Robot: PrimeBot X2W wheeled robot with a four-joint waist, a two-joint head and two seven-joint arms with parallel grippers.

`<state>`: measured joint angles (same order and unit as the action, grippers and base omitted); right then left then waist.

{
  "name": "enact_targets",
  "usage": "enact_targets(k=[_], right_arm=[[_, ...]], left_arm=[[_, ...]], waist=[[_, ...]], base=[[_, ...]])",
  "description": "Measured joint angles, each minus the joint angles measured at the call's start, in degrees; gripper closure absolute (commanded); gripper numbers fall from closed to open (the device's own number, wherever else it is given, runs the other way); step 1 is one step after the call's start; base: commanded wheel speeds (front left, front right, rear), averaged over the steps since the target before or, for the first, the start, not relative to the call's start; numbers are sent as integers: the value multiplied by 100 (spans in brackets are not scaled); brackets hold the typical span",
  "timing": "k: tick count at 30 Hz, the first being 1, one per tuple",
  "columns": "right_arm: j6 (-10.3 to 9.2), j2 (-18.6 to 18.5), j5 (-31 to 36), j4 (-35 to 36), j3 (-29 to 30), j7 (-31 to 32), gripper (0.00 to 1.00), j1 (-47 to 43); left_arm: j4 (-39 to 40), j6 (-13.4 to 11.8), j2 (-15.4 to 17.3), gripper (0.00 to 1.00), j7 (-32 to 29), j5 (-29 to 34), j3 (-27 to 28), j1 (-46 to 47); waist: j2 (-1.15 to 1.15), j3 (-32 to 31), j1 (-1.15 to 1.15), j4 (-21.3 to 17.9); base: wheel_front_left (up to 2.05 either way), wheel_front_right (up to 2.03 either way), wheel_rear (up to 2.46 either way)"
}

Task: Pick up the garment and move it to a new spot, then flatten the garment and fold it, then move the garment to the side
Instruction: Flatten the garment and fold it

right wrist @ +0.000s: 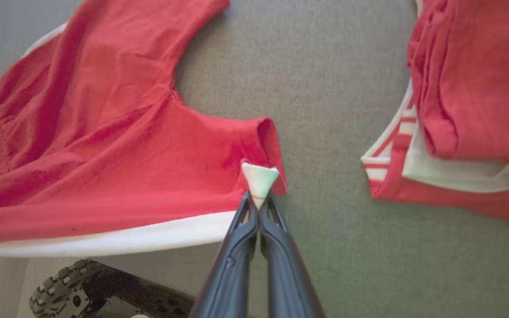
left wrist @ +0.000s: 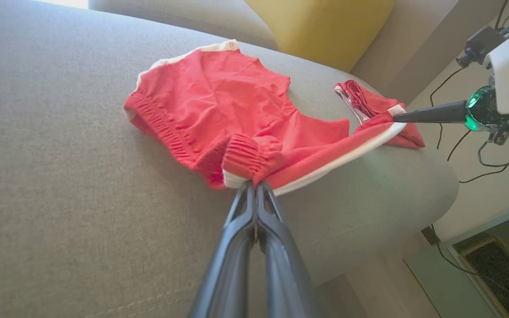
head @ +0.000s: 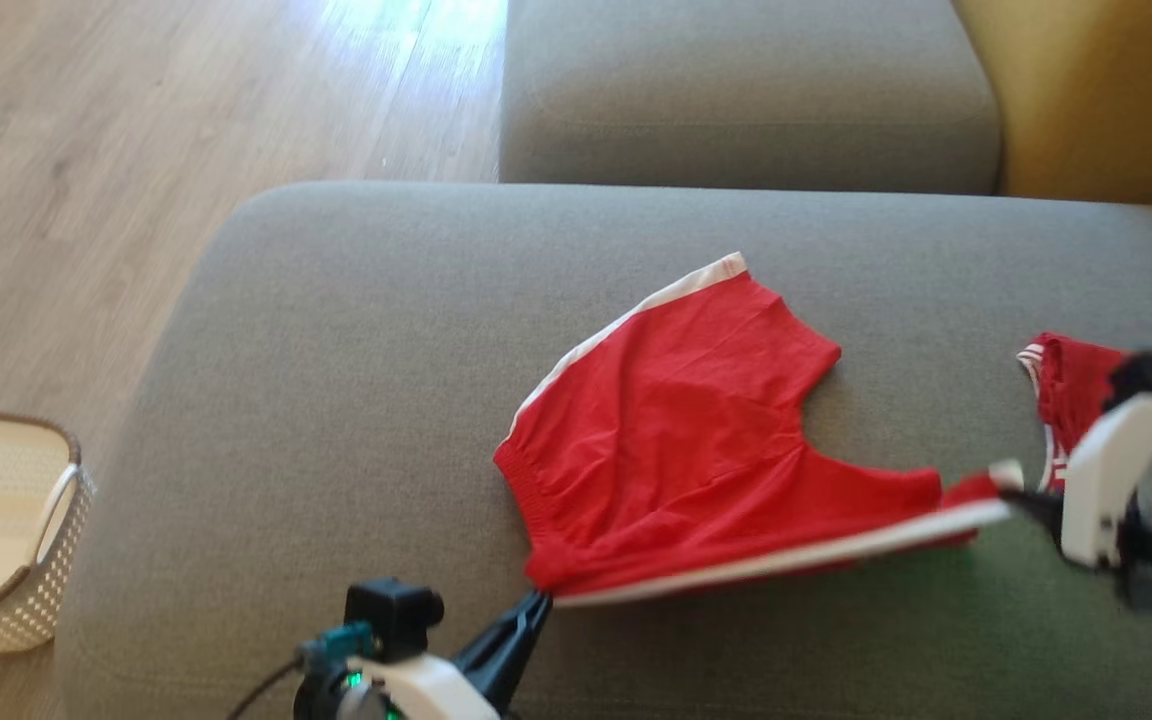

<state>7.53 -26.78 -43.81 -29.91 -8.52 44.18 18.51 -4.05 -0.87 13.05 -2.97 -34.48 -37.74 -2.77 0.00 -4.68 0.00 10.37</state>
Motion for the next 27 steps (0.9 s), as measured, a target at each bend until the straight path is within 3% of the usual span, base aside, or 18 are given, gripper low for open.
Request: enact_targets(k=[8,15,27], right_arm=[[-1,735,1053,-192,806,155,100,1131],[-1,1114,1983,-692,1165,135,100,2353],[-2,1329,2788,-1595,1374,-336,100,3594]], left_arm=[[-157,-4,-194,100,45,7,93,623],[-806,143,-535,100,261,76,140,1572],[-1759,243,-936,100,734,100,144,2552]], waist=[[0,314,0,167],[0,900,0,393],[0,1679,0,776]], base=[[0,0,0],[0,0,0],[0,0,0]])
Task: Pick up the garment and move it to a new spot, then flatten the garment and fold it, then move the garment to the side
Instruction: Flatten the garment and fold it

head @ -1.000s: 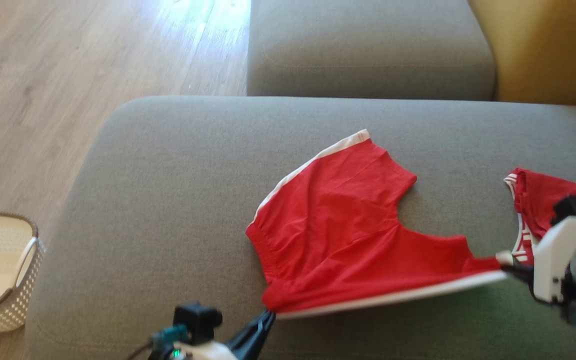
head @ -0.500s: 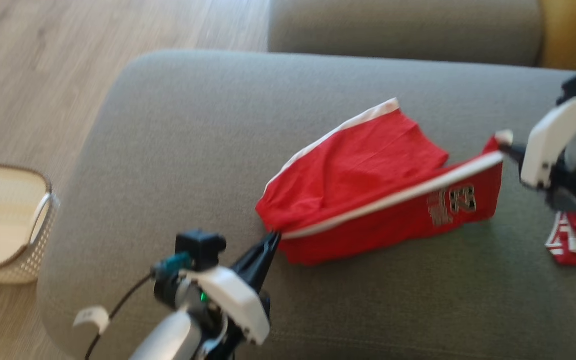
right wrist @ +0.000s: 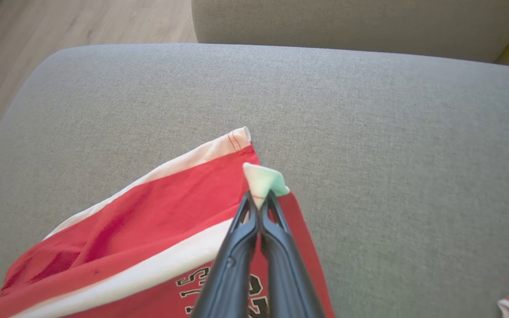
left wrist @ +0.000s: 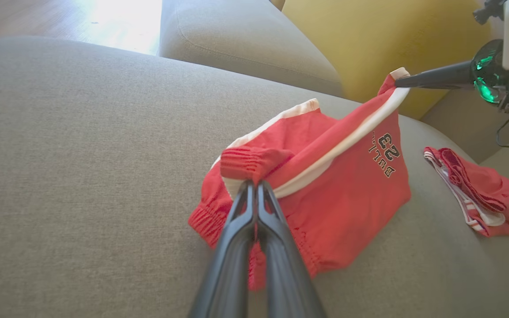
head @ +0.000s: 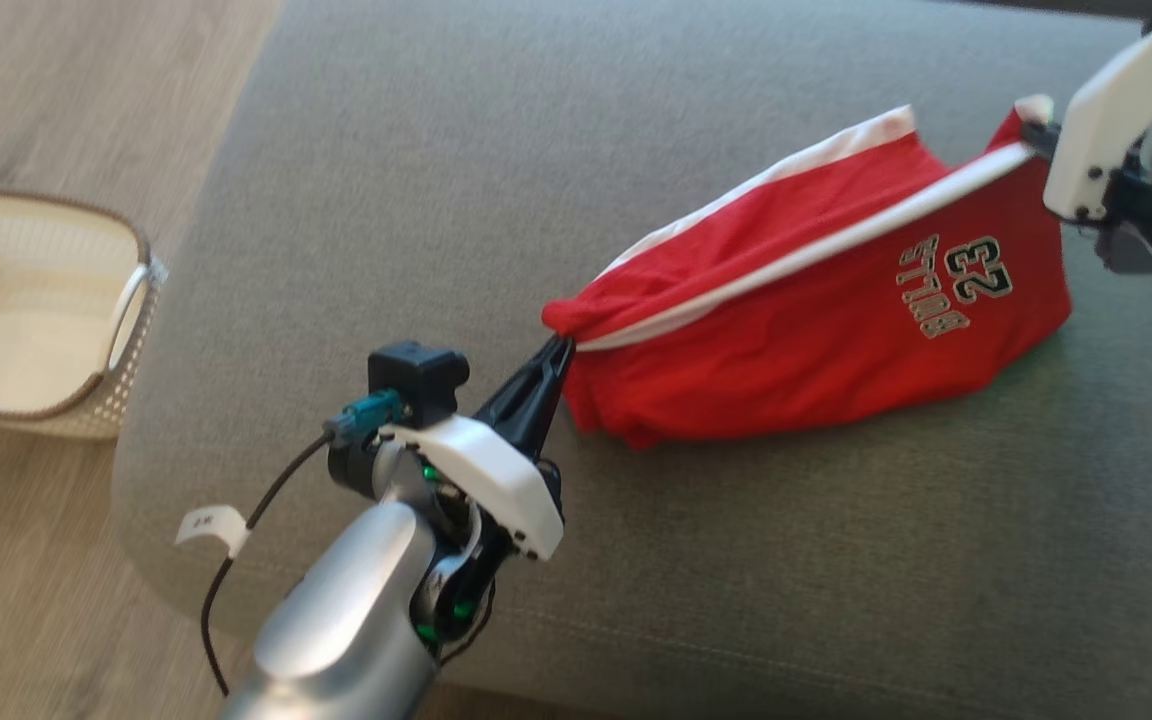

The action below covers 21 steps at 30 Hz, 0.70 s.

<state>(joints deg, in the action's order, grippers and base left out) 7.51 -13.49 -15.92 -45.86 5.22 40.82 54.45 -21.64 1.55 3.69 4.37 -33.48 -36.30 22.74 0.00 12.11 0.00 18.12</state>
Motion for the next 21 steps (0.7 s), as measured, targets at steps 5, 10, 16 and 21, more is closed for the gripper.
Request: enact_targets(k=[5,10,16,21], right_arm=[[0,82,221,-472,-15,-345,100,355],[0,82,385,-857,-36,-732,100,660],[0,73,413,-1281,-36,-1193,100,937],[0,63,453,-1622,-96,-1390,100,1024]], left_arm=[[-388,4,-86,100,214,-99,-53,314],[-727,5,-134,100,391,-248,-208,568],[-958,1,-155,100,592,-586,-490,904],[-1106,-58,-158,77,711,-868,-769,1123]], waist=[[0,287,0,149],[0,506,0,267],[0,702,0,364],[0,796,0,384]], base=[[0,0,0],[0,0,0],[0,0,0],[0,0,0]])
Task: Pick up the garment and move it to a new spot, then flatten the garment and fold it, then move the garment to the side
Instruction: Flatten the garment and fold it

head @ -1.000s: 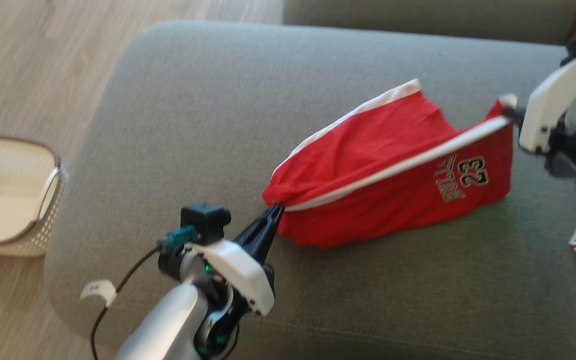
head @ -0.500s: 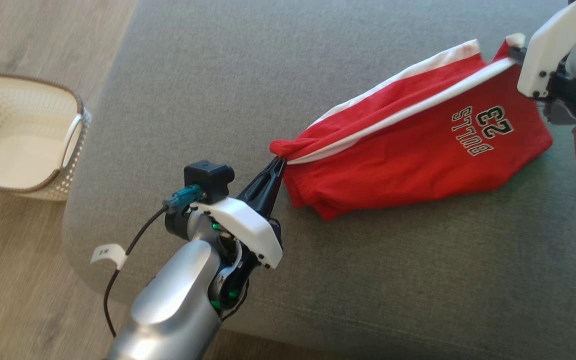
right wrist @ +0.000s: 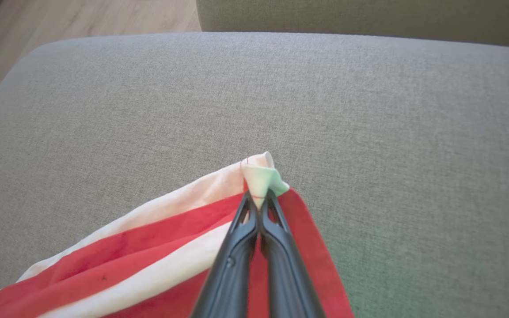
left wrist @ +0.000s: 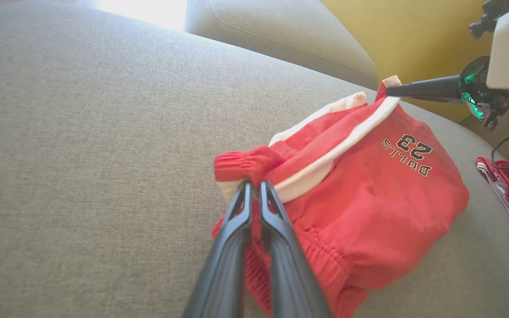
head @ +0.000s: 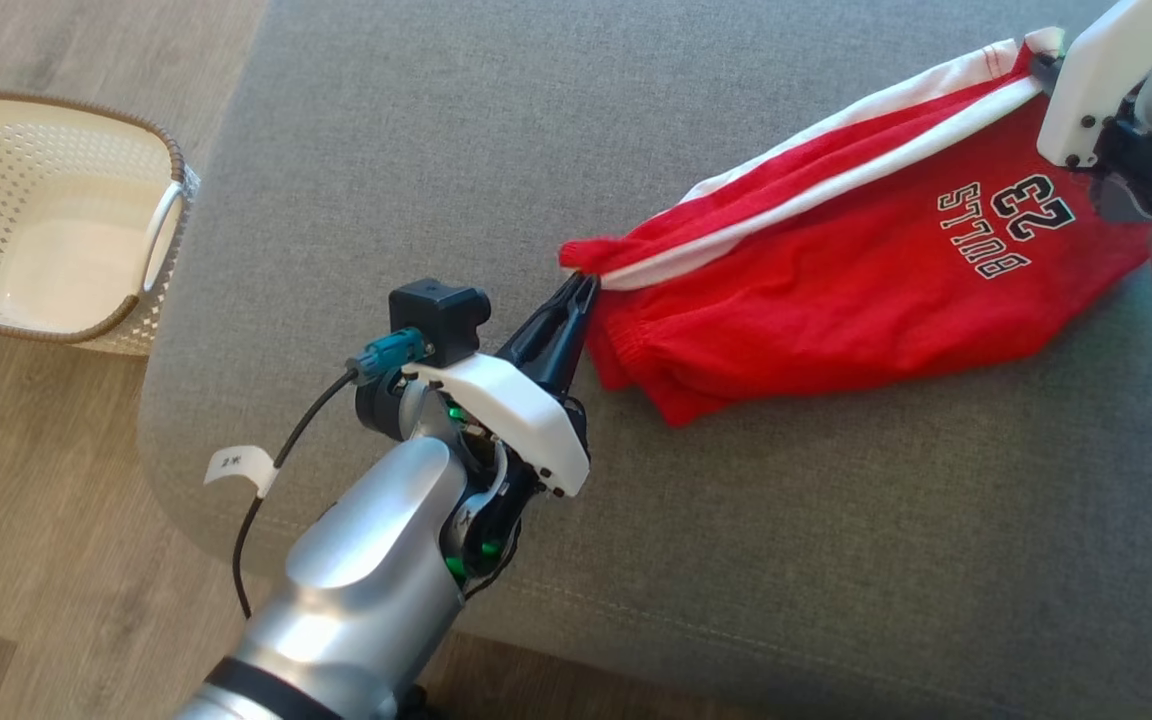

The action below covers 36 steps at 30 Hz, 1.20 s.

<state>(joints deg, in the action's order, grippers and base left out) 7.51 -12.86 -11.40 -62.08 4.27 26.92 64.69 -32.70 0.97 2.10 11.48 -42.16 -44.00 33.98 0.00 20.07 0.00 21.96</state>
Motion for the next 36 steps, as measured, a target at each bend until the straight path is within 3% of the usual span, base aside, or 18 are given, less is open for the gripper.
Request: enact_targets(k=[2,3,4,5,14,19,25,30,36], right_arm=[[0,1,-1,-70,-44,-160,100,69],[0,1,-1,-82,-62,-277,50,107],[0,2,-4,-100,-49,-406,4,152],[0,8,-31,-138,18,-549,0,209],[0,16,21,-614,91,-1158,0,353],[0,49,-219,-549,-38,-1725,0,216],[0,250,-890,347,-859,-2674,0,-644],[0,212,-1544,1392,-1549,-3225,0,-1693],[0,-35,-1377,2297,-1867,-3833,0,-2646]], left_arm=[[-68,-16,-1,58,45,-88,-73,66],[-89,-69,-2,10,86,-125,-102,94],[-105,-109,-3,0,126,-166,-118,118],[-135,-135,-5,0,149,-214,-123,151],[-391,-282,-13,0,275,-286,-59,251],[-32,-427,7,0,280,-68,559,2],[1093,-582,100,0,282,616,1586,-939],[1828,-647,112,0,282,988,2213,-1805],[2358,-649,97,0,282,1345,2562,-2462]], waist=[[0,26,0,-6],[0,34,0,-10],[0,41,0,-17],[0,44,0,-28],[0,-65,0,-166],[0,-310,0,-262],[0,-758,0,-455],[0,-1212,0,-653],[0,-1656,0,-881]], base=[[0,0,0],[0,0,0],[0,0,0],[0,0,0],[0,0,0],[0,0,0],[0,0,0],[0,0,0],[0,0,0]])
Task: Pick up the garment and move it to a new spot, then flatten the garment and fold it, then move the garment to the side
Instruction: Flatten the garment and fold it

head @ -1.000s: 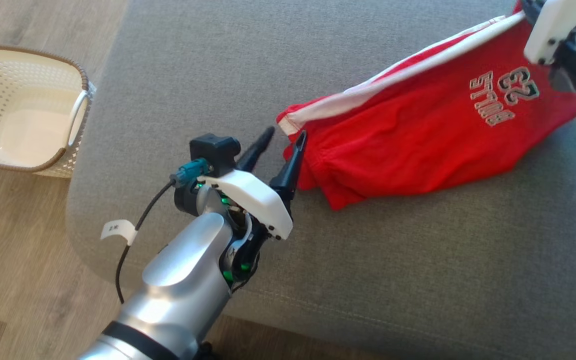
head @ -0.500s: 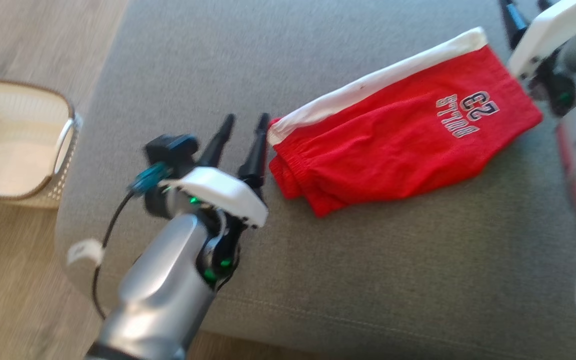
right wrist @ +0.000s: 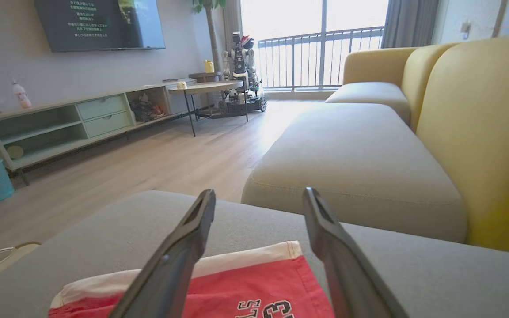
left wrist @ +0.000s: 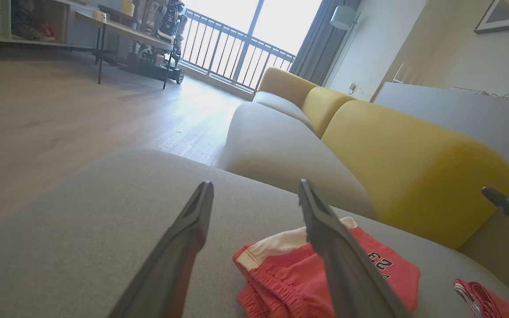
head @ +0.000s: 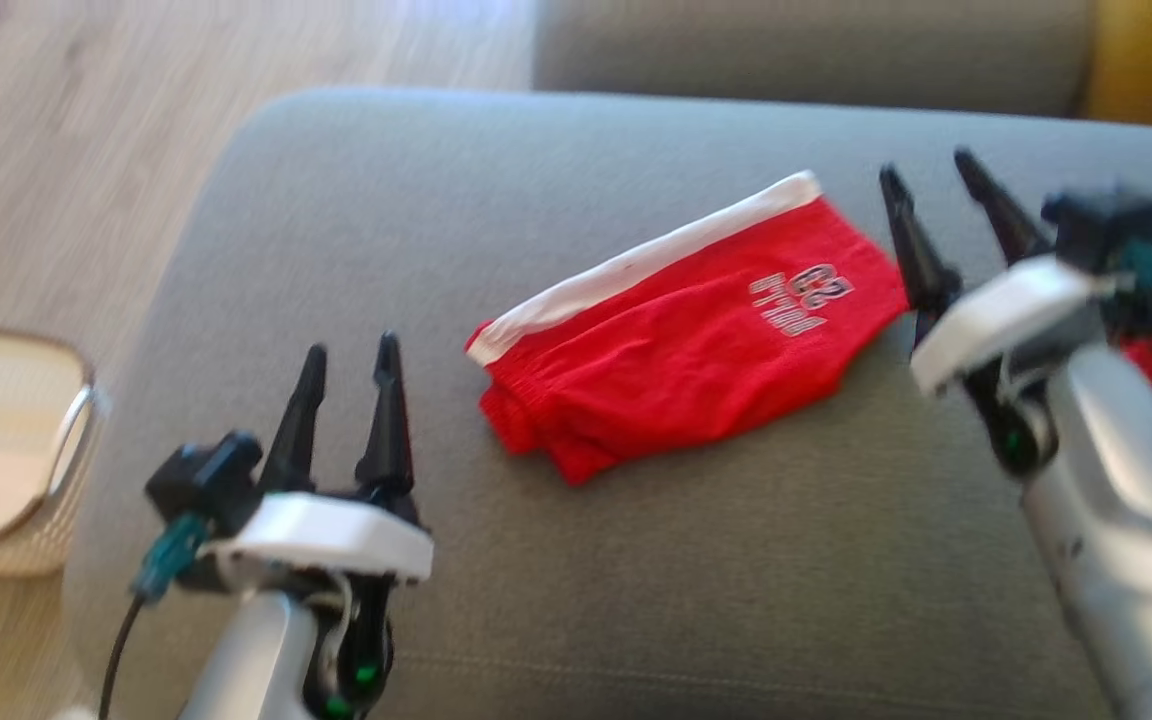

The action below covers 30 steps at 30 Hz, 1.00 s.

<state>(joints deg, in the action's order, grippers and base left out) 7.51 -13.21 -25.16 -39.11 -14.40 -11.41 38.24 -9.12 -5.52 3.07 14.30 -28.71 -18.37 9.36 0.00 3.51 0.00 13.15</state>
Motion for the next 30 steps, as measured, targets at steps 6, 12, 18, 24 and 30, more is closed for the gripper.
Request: enact_targets(k=[6,12,18,24,30], right_arm=[[0,194,756,961,321,-230,0,-1281],[0,636,1474,1942,946,-279,0,-2500],[0,937,1785,2524,1287,-281,0,-3323],[0,1012,1670,2686,1469,-280,0,-3589],[-1,1039,65,2187,1712,132,0,-3131]], left_arm=[[508,9,-11,0,0,387,275,-717],[726,153,-15,0,0,536,257,-1252],[692,59,-13,0,0,544,215,-1580],[680,-11,-10,0,0,495,36,-1646],[655,-18,-8,0,0,537,-310,-1451]], waist=[[0,-366,0,-342],[0,-514,0,-588],[0,-501,0,-700],[0,-434,0,-672],[0,-168,0,-490]], base=[[0,0,0],[0,0,0],[0,0,0],[0,0,0],[0,0,0]])
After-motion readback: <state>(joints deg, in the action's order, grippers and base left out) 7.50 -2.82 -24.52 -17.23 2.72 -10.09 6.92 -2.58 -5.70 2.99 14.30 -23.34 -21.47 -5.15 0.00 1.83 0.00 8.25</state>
